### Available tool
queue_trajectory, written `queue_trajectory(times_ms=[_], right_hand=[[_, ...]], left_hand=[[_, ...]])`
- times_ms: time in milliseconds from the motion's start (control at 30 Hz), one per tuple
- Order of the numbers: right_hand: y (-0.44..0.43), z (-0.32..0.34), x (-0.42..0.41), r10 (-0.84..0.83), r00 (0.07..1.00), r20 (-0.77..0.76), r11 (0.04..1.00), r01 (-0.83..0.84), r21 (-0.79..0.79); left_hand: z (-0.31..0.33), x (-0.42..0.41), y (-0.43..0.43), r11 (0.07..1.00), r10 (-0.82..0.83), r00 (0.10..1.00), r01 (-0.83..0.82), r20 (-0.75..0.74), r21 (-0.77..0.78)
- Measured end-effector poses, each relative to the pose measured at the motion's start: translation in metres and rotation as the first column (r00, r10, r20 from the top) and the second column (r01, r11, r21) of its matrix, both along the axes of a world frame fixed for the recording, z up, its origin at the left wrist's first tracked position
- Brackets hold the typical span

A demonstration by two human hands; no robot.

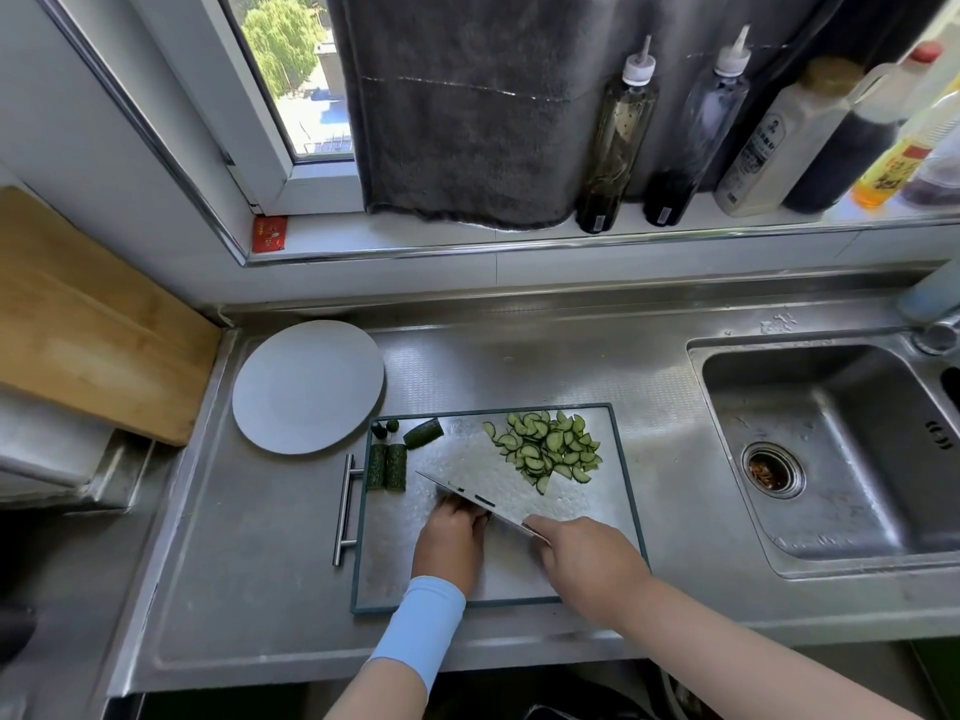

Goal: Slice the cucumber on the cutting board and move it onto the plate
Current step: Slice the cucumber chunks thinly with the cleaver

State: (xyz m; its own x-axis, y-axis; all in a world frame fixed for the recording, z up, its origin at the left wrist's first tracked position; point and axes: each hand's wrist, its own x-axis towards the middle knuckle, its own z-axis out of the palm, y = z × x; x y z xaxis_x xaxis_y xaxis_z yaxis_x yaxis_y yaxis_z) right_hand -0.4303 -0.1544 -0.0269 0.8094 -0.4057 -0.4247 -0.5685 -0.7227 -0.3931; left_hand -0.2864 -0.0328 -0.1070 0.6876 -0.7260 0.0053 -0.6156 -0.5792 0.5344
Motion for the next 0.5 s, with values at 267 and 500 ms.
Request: queue_trajectory(times_ms=[267,500], right_hand=[[-0.002,-0.008,0.026,-0.023,0.999,-0.026,0.995,0.025,0.1],[0.005,-0.009,0.027,-0.017,1.0,0.0,0.998,0.017,0.062]], left_hand=[[-0.007,0.0,0.001,0.999,-0.005,1.0,0.004,-0.016,-0.049],[-0.002,0.0,0.0,0.999,-0.008,1.0,0.008,0.004,-0.041]])
